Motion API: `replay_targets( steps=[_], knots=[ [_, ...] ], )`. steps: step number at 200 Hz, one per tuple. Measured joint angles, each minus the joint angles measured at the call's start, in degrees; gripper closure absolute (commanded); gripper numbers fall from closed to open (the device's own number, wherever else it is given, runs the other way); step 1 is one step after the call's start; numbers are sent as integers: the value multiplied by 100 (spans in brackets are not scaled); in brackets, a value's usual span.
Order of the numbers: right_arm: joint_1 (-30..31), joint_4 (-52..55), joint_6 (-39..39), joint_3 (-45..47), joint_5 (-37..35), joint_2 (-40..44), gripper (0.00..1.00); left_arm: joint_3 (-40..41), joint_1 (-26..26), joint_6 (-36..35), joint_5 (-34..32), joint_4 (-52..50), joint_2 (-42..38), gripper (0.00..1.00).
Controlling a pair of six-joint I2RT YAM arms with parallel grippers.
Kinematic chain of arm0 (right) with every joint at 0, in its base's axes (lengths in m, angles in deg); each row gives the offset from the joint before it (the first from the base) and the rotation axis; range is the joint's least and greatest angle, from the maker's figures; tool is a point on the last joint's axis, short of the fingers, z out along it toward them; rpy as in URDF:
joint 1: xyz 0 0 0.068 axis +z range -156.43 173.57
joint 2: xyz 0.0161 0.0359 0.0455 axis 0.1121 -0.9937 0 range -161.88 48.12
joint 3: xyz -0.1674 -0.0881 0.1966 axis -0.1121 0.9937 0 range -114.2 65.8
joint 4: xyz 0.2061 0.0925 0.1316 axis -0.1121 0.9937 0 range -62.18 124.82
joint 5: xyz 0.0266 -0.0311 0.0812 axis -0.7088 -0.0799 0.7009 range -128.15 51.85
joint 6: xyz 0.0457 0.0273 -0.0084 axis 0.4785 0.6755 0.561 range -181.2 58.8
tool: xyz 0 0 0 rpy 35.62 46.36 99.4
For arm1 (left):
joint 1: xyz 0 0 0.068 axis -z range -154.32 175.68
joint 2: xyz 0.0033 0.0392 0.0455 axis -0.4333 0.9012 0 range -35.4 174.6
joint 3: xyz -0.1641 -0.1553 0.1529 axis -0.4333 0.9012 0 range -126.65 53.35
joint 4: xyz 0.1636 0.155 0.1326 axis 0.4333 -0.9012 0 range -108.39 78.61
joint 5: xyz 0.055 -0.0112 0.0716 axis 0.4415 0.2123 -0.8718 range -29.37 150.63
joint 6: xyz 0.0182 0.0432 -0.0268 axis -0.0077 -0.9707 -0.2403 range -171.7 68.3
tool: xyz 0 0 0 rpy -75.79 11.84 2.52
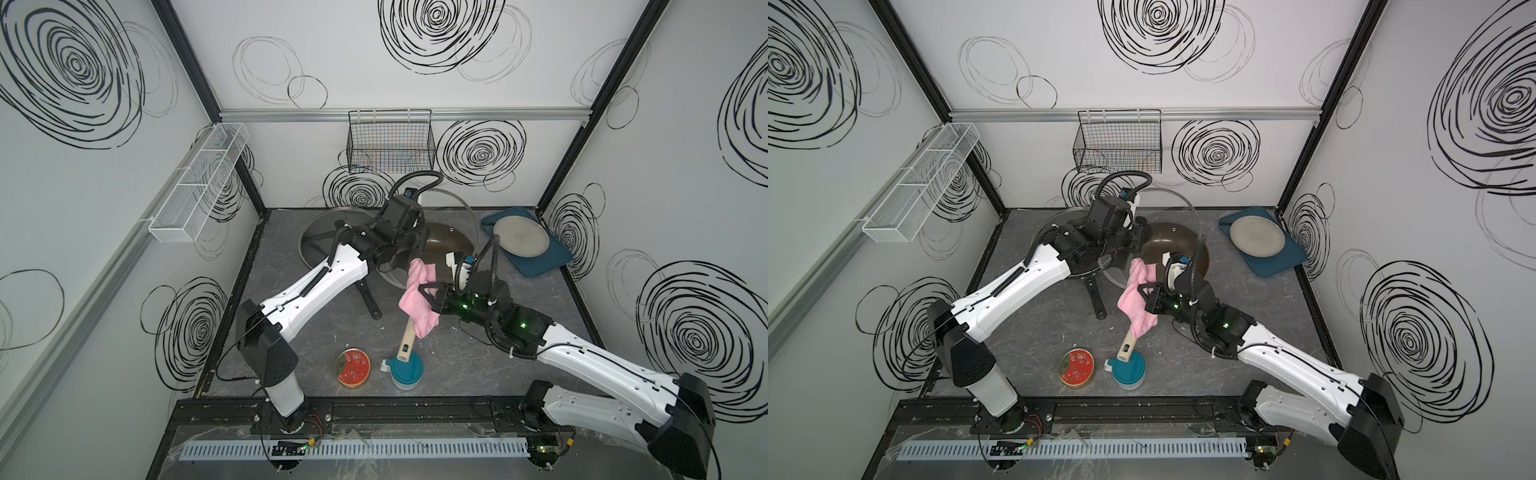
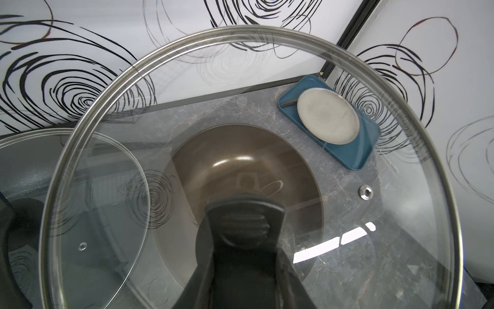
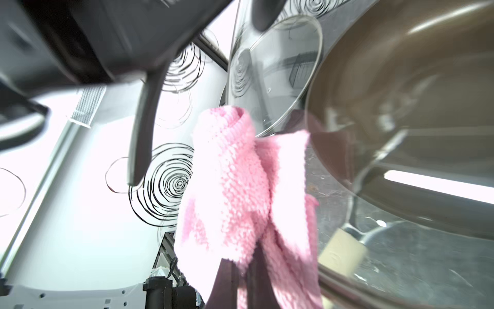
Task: Wipe the pot lid with a cloth
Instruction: Wipe the pot lid, then place the pot lid on the cooking pot.
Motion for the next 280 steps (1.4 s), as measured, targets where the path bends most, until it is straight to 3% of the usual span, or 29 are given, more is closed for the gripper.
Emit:
replay_targets(
  steps=[43, 69, 88, 160, 280],
  knots=[
    [-1770, 894, -321, 144, 205, 1174, 100, 144, -2, -184, 2, -20, 0, 100],
    [-3036, 1419, -629, 404, 284, 1375, 100, 164, 31, -339, 37, -179, 0, 100],
    [-3552, 1707, -782, 739, 376, 1305, 100, 164, 66, -466, 52, -173, 0, 100],
    [-3731, 2118, -1025, 1471, 291, 909, 100, -125, 271, -866, 219, -564, 431, 100],
    [-3731, 1687, -887, 2234, 483, 428, 100, -2280, 334, -1104, 219, -1211, 2430, 100]
  ],
)
